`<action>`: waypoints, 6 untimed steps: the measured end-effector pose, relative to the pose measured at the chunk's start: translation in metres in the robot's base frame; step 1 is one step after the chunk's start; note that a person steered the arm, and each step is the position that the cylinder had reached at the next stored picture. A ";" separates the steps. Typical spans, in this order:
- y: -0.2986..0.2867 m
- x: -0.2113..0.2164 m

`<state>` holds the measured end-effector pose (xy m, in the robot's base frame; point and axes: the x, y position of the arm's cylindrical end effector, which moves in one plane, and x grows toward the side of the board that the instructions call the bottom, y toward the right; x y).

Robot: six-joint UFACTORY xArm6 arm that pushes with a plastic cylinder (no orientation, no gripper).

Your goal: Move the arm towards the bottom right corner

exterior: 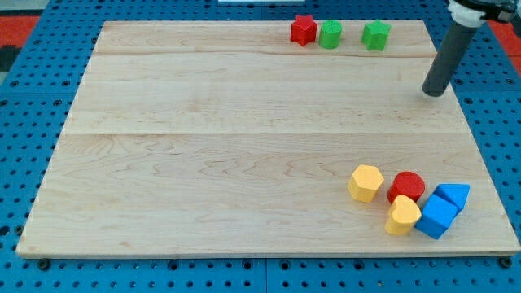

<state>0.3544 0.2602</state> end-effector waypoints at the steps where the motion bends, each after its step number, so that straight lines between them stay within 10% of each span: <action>1: 0.018 -0.044; 3: 0.018 -0.049; 6: 0.040 0.136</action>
